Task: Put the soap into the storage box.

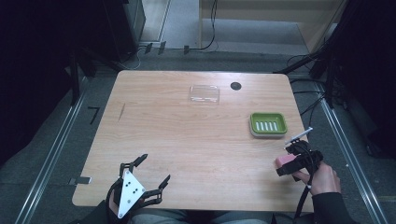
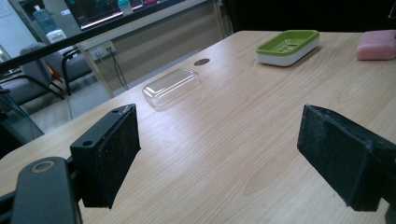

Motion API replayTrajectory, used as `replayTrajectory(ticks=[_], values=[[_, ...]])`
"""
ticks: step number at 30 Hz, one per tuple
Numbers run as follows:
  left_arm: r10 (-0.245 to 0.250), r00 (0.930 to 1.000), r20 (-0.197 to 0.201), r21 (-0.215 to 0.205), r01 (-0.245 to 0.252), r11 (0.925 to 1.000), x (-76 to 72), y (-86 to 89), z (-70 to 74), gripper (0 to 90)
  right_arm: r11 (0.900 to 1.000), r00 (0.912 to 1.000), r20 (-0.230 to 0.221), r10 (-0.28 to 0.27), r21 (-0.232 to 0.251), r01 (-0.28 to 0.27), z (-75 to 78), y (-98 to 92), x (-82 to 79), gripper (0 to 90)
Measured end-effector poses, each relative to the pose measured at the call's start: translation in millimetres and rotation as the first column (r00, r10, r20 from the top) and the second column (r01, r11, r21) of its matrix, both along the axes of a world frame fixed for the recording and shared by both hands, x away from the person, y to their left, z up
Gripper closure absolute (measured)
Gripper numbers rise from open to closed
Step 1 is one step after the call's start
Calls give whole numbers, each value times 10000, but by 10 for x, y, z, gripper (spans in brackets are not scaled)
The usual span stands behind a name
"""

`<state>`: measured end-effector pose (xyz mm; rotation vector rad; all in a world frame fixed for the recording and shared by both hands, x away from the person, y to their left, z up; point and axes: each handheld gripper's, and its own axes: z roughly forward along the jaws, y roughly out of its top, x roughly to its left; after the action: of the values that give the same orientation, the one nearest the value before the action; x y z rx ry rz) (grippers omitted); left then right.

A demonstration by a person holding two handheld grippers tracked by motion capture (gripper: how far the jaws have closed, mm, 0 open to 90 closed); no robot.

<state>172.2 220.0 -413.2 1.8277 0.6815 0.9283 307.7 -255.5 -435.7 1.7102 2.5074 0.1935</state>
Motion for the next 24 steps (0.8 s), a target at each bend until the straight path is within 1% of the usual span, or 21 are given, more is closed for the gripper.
replayTrajectory(ticks=[2,3,6,8,13,15,16,19,24], values=[[-8,10000,-3,5,8,10000,0,0,0,136,9998,9999,-79,-143,169,144,-12,-42,32,0],[-12,10000,-2,1,12,10000,1,-1,-1,136,9997,9998,-115,-169,152,171,-18,-61,46,0],[-19,10000,-14,27,19,10000,1,-3,-1,136,9993,9996,-149,-246,279,250,-36,-107,91,0],[-16,10000,-11,28,16,10000,1,-4,-1,136,9984,9993,-148,-332,451,339,-53,-124,123,0],[2,10000,-23,27,-1,10000,2,-4,-1,136,9986,9988,-344,-338,404,352,-101,-115,200,0],[-3,10000,-23,20,3,10000,3,-2,-1,136,9983,9980,-510,-381,425,403,-129,-98,241,0],[-3,10000,-23,18,3,10000,3,-2,-1,136,9986,9982,-494,-326,406,346,-139,-98,253,0],[-2,10000,-25,17,2,10000,2,-2,-1,136,9985,9975,-611,-342,412,368,-166,-91,297,0],[1,10000,-18,18,-1,10000,2,-2,0,136,9988,9962,-783,-386,286,410,-224,-82,360,0]])
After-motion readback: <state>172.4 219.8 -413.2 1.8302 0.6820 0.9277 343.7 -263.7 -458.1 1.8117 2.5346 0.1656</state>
